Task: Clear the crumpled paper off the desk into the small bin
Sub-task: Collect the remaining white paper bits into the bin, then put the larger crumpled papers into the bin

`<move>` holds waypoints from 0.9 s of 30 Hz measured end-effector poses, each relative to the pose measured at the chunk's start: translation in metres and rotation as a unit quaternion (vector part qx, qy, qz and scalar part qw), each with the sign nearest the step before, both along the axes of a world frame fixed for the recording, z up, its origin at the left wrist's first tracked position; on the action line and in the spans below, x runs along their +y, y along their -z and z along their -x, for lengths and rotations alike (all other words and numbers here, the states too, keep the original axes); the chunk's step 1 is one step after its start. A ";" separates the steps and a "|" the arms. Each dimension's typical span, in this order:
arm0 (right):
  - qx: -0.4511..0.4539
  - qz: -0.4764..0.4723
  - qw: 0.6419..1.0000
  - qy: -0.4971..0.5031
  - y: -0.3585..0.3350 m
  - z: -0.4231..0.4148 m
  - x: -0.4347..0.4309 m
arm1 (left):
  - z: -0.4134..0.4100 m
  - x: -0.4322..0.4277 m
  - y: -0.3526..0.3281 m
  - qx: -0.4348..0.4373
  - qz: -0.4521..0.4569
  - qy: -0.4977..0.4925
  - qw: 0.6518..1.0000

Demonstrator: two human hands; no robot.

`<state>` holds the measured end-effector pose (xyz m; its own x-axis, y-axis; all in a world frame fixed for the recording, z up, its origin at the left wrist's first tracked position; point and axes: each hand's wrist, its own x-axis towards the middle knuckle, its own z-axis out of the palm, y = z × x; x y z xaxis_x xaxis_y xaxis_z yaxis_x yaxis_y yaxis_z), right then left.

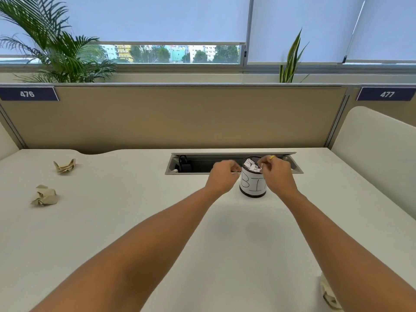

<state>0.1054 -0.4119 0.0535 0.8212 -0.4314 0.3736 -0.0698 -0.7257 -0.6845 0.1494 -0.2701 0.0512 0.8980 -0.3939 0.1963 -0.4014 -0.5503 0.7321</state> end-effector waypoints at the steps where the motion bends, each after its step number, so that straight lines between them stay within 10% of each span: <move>1: 0.002 0.002 1.000 -0.005 0.000 0.006 0.000 | 0.006 0.007 0.008 0.000 -0.012 0.001 1.000; 27: 0.274 0.141 0.942 0.136 0.094 0.225 0.010 | 0.124 0.078 0.119 -0.063 -0.251 -0.014 0.966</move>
